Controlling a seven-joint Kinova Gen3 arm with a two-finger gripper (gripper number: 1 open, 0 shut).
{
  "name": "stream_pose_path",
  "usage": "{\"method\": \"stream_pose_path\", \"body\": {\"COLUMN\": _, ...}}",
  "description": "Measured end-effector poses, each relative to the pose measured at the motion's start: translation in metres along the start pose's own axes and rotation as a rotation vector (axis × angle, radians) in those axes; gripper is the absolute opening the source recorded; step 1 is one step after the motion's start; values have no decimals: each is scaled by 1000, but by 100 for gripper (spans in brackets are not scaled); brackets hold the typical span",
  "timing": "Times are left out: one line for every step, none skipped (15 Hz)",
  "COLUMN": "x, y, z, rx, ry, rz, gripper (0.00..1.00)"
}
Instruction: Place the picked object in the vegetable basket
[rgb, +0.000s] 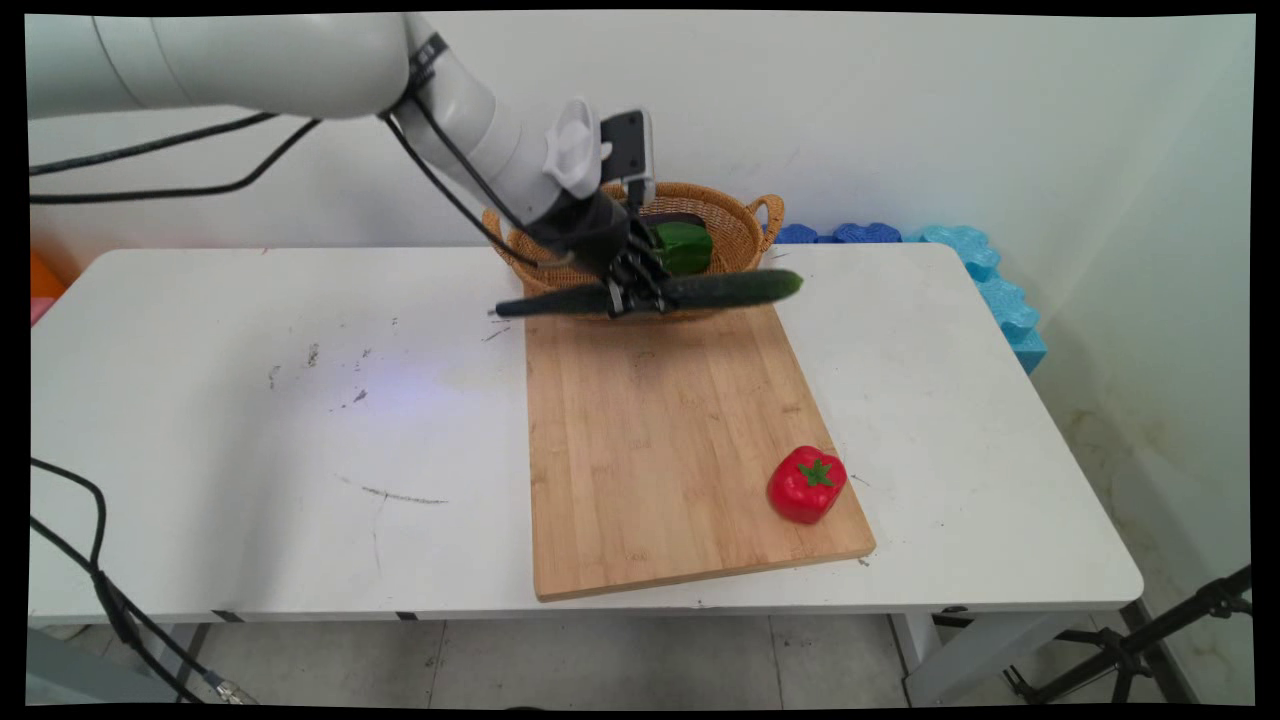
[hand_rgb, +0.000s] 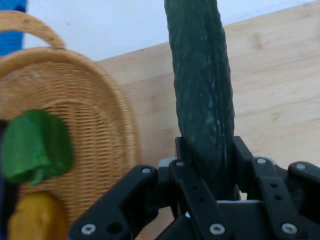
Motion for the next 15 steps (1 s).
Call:
{"method": "stream_pose_path", "body": {"x": 0, "y": -9, "z": -2, "rx": 9, "ry": -3, "rz": 19, "gripper": 0}}
{"method": "stream_pose_path", "body": {"x": 0, "y": -14, "z": -3, "rx": 14, "ry": -4, "rz": 29, "gripper": 0}}
{"method": "stream_pose_path", "body": {"x": -1, "y": -21, "z": -5, "rx": 23, "ry": -8, "rz": 45, "gripper": 0}}
{"method": "stream_pose_path", "body": {"x": -2, "y": -30, "z": -6, "rx": 33, "ry": -13, "rz": 63, "gripper": 0}}
{"method": "stream_pose_path", "body": {"x": -3, "y": -38, "z": -7, "rx": 43, "ry": -19, "rz": 79, "gripper": 0}}
{"method": "stream_pose_path", "body": {"x": -4, "y": -46, "z": -7, "rx": 53, "ry": -25, "rz": 95, "gripper": 0}}
{"method": "stream_pose_path", "body": {"x": -5, "y": -53, "z": -8, "rx": 61, "ry": -30, "rz": 107, "gripper": 0}}
{"method": "stream_pose_path", "body": {"x": -7, "y": -61, "z": -7, "rx": 71, "ry": -37, "rz": 120, "gripper": 0}}
{"method": "stream_pose_path", "body": {"x": -8, "y": -67, "z": -7, "rx": 80, "ry": -44, "rz": 131, "gripper": 0}}
{"method": "stream_pose_path", "body": {"x": -9, "y": -72, "z": -6, "rx": 85, "ry": -48, "rz": 137, "gripper": 0}}
{"method": "stream_pose_path", "body": {"x": -11, "y": -78, "z": -5, "rx": 93, "ry": -54, "rz": 146, "gripper": 0}}
{"method": "stream_pose_path", "body": {"x": -14, "y": -85, "z": -4, "rx": 101, "ry": -63, "rz": 156, "gripper": 0}}
{"method": "stream_pose_path", "body": {"x": -17, "y": -91, "z": -2, "rx": 108, "ry": -72, "rz": 165, "gripper": 0}}
{"method": "stream_pose_path", "body": {"x": -19, "y": -96, "z": 0, "rx": 112, "ry": -79, "rz": 171, "gripper": 0}}
{"method": "stream_pose_path", "body": {"x": -21, "y": -99, "z": 2, "rx": 115, "ry": -85, "rz": 175, "gripper": 0}}
